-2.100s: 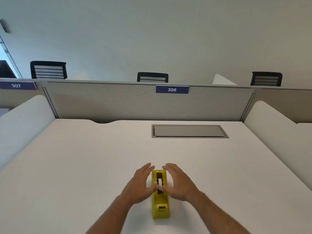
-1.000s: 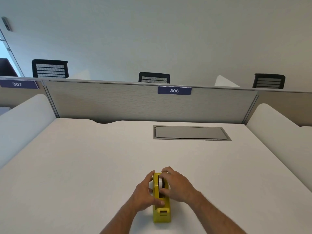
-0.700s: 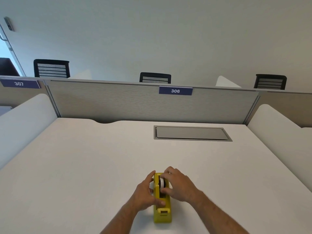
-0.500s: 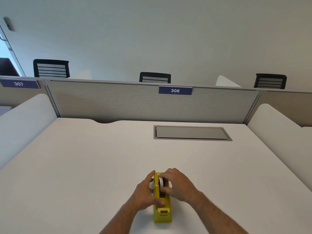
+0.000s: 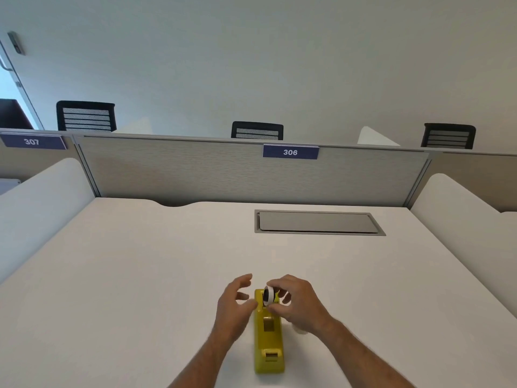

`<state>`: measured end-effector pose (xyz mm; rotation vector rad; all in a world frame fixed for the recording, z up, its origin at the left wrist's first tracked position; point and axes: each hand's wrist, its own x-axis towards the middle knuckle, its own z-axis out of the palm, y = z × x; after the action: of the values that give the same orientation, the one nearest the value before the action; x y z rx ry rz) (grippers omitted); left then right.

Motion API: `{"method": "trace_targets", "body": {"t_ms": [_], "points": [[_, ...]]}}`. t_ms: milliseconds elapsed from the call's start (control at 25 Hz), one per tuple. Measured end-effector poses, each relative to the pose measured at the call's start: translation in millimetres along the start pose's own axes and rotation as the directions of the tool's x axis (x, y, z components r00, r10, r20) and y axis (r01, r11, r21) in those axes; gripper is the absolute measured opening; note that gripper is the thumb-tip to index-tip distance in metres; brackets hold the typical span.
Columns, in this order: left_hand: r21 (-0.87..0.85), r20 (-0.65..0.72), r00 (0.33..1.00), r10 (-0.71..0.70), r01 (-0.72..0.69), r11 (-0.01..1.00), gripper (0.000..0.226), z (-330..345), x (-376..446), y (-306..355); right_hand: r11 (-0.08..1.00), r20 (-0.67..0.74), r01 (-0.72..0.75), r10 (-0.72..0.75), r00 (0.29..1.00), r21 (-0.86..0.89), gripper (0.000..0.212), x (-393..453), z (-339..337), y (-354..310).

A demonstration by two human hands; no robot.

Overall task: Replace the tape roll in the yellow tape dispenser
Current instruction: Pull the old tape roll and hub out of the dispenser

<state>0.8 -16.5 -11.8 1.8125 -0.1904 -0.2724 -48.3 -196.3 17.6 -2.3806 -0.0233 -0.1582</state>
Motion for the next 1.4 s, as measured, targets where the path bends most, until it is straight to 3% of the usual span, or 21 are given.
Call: {"method": "trace_targets", "body": {"t_ms": [80, 160, 240, 360, 640, 840, 1400], "points": [[-0.180, -0.033, 0.998, -0.046, 0.039, 0.983, 0.025, -0.4, -0.2, 11.6, 0.999, -0.032, 0.012, -0.011, 0.999, 0.032, 0.045, 1.7, -3.0, -2.1], [-0.259, 0.039, 0.998, -0.054, 0.062, 0.964, 0.010, -0.1, -2.3, 17.7, 0.998, -0.059, 0.029, -0.025, 0.998, 0.058, 0.044, 2.9, -5.6, -4.1], [-0.308, 0.078, 0.996, -0.036, 0.059, 0.950, 0.010, 1.5, -4.8, 19.9, 0.997, -0.074, 0.040, -0.034, 0.997, 0.072, 0.043, 4.0, -8.2, -5.4], [-0.306, 0.007, 1.000, 0.000, 0.002, 0.952, 0.013, 3.5, -4.2, 21.5, 0.994, -0.094, 0.051, -0.043, 0.995, 0.093, 0.041, 5.0, -9.7, -4.7], [-0.141, -0.031, 0.991, 0.133, -0.136, 0.981, 0.032, 2.3, -0.4, 25.1, 0.980, -0.149, 0.074, -0.047, 0.988, 0.185, 0.034, 7.2, -12.8, -9.4], [-0.080, 0.010, 0.982, 0.190, -0.189, 0.979, 0.029, -0.6, 2.1, 26.7, 0.976, -0.141, 0.086, -0.059, 0.988, 0.199, 0.037, 8.6, -13.1, -8.0], [-0.170, 0.002, 0.993, 0.114, -0.112, 0.979, 0.011, 2.4, 2.7, 37.8, 0.931, -0.144, 0.065, -0.014, 0.989, 0.360, 0.038, 1.5, -15.3, -13.9]]}}
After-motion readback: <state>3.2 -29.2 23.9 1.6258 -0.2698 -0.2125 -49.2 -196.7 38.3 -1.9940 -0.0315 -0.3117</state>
